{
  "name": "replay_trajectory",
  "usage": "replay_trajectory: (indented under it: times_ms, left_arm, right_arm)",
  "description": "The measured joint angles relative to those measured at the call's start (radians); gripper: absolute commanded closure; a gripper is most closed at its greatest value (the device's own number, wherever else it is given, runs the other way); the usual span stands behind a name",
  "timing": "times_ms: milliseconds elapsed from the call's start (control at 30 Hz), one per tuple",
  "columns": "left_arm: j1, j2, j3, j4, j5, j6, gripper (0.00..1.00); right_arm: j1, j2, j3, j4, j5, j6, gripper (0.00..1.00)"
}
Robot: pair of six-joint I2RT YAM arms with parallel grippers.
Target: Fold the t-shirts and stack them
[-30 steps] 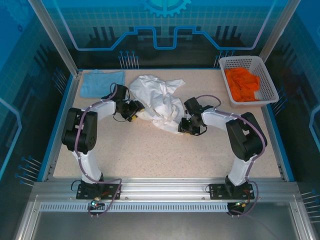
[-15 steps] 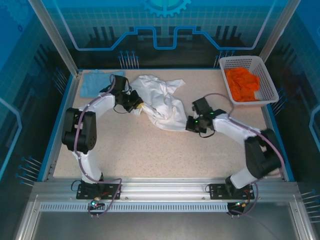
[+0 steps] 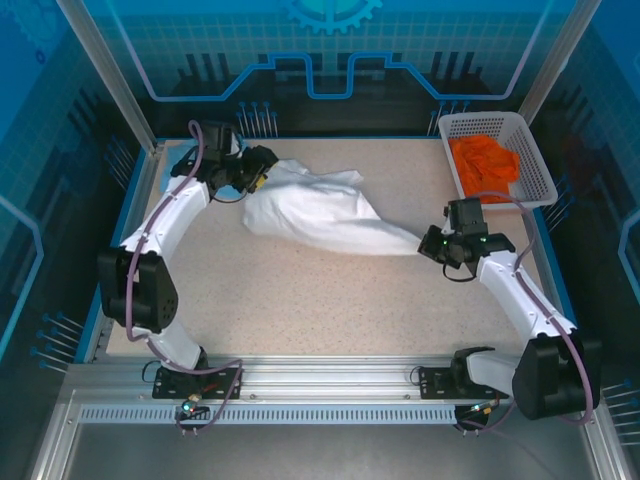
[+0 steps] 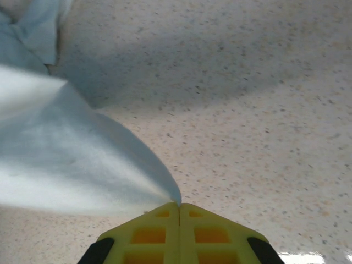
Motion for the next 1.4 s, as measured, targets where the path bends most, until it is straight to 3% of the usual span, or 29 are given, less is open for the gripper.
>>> replay_trajectory:
  times_ms: [100, 233, 333, 433, 700, 833, 1067, 1200, 1300, 1400]
  left_arm:
    - [0.000, -0.001, -0.049, -0.014, -0.029, -0.004, 0.26]
    - [0.000, -0.064, -0.189, -0.026, -0.063, 0.005, 0.31]
    - [-0.002, -0.160, -0.340, -0.032, -0.085, 0.022, 0.40]
    - [-0.014, -0.253, -0.496, -0.029, -0.093, 0.018, 0.40]
    - [-0.206, -0.403, -0.743, -0.082, -0.152, 0.016, 0.38]
    - [-0.225, -0.496, -0.870, -0.076, -0.171, -0.016, 0.39]
    - [-0.225, -0.398, -0.905, 0.001, -0.163, -0.023, 0.43]
    - [-0.224, -0.330, -0.875, 0.003, -0.156, -0.001, 0.58]
    - [-0.219, -0.297, -0.858, -0.023, -0.159, 0.005, 0.82]
    - [-0.214, -0.284, -0.847, -0.047, -0.166, 0.024, 1.00]
  right_arm:
    - [0.000, 0.000, -0.023, -0.015, -0.014, -0.006, 1.00]
    - [0.000, -0.014, -0.044, -0.026, -0.018, -0.018, 1.00]
    - [0.000, -0.019, -0.045, -0.031, -0.018, -0.026, 1.00]
    - [-0.002, -0.019, -0.045, -0.031, -0.018, -0.034, 1.00]
    - [-0.002, -0.019, -0.045, -0.034, -0.029, -0.045, 1.00]
    - [-0.002, -0.025, -0.045, -0.038, -0.029, -0.045, 1.00]
    - [-0.002, -0.038, -0.045, -0.049, -0.040, -0.045, 1.00]
    - [-0.002, -0.063, -0.056, -0.057, -0.042, -0.045, 1.00]
    - [-0.002, -0.080, -0.063, -0.068, -0.045, -0.044, 1.00]
    - [-0.002, -0.092, -0.063, -0.082, -0.049, -0.045, 1.00]
